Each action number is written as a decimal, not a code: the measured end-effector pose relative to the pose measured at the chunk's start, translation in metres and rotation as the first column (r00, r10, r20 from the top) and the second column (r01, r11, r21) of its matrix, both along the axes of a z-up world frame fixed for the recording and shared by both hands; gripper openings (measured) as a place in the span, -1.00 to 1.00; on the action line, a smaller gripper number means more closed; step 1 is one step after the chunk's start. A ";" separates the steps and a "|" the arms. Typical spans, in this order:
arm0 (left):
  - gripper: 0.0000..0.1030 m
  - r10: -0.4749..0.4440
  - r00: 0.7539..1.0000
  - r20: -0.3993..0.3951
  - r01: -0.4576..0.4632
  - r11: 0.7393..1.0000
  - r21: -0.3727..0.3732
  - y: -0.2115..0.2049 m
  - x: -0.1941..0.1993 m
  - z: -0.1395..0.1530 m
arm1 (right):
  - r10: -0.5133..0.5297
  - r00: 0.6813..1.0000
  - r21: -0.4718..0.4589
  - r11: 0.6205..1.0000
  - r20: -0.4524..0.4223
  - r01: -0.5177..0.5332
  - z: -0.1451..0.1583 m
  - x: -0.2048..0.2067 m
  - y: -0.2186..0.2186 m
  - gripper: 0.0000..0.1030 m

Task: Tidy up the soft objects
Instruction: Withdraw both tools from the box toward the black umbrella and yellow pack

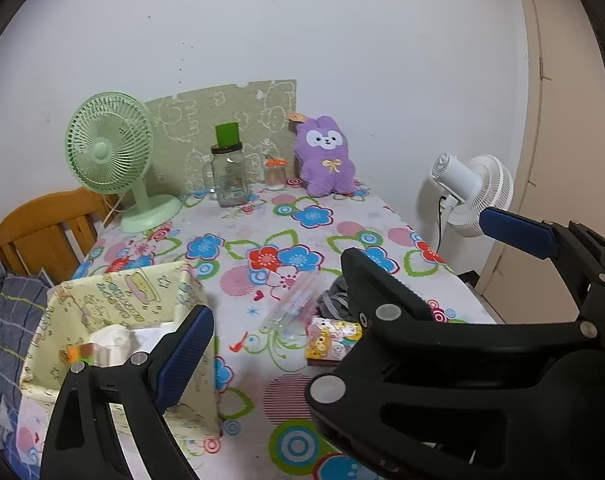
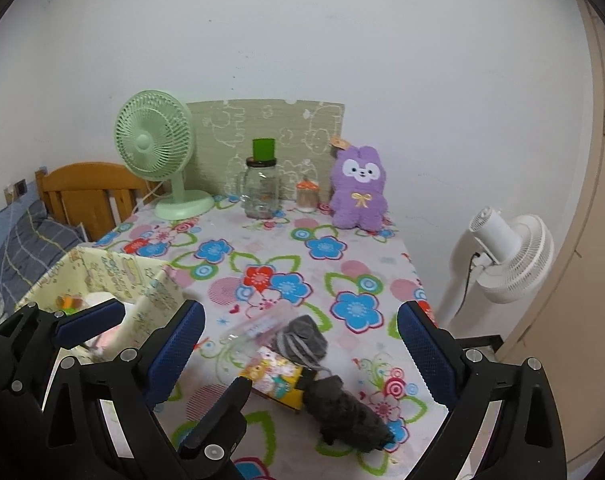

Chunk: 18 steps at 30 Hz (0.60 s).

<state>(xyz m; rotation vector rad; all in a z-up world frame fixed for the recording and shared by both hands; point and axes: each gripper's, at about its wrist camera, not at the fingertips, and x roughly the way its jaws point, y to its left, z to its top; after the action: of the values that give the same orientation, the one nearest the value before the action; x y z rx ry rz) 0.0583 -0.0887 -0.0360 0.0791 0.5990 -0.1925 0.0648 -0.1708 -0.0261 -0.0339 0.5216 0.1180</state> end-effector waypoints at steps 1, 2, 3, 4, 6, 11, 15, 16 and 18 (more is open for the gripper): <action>0.85 -0.002 1.000 -0.002 0.002 1.000 -0.001 -0.002 0.001 -0.002 | -0.004 1.000 0.000 1.000 -0.003 0.004 -0.003 0.000 -0.002 0.91; 0.85 -0.005 1.000 -0.005 0.004 1.000 -0.003 -0.004 0.001 -0.004 | -0.007 1.000 0.003 1.000 -0.004 0.007 -0.004 0.000 -0.004 0.91; 0.85 -0.006 1.000 -0.007 0.006 1.000 -0.004 -0.005 0.002 -0.006 | -0.010 1.000 0.006 1.000 -0.006 0.010 -0.007 0.000 -0.006 0.91; 0.85 -0.008 1.000 -0.010 0.008 1.000 -0.005 -0.007 0.002 -0.008 | -0.014 1.000 0.010 1.000 -0.009 0.014 -0.010 0.000 -0.009 0.91; 0.85 -0.011 1.000 -0.014 0.011 1.000 -0.005 -0.010 0.003 -0.012 | -0.017 1.000 0.020 1.000 -0.020 0.017 -0.014 0.001 -0.012 0.91; 0.85 -0.013 1.000 -0.011 0.013 1.000 0.006 -0.017 0.003 -0.023 | -0.028 1.000 0.031 0.999 0.001 0.028 -0.026 -0.002 -0.019 0.91; 0.84 -0.025 1.000 -0.019 0.025 1.000 0.011 -0.021 0.006 -0.032 | -0.023 1.000 0.049 0.999 -0.007 0.023 -0.037 -0.002 -0.026 0.91; 0.84 -0.030 0.999 -0.022 0.030 0.999 0.014 -0.021 0.006 -0.034 | -0.018 1.000 0.057 0.998 -0.007 0.019 -0.040 -0.002 -0.028 0.91; 0.83 -0.047 0.998 -0.029 0.048 0.999 0.023 -0.024 0.007 -0.040 | -0.002 1.000 0.074 0.997 -0.009 0.002 -0.046 -0.003 -0.032 0.91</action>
<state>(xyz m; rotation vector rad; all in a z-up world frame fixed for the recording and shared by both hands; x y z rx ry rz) 0.0650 -0.1128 -0.0759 0.1141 0.6282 -0.2330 0.0622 -0.2029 -0.0724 0.0395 0.5256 0.1355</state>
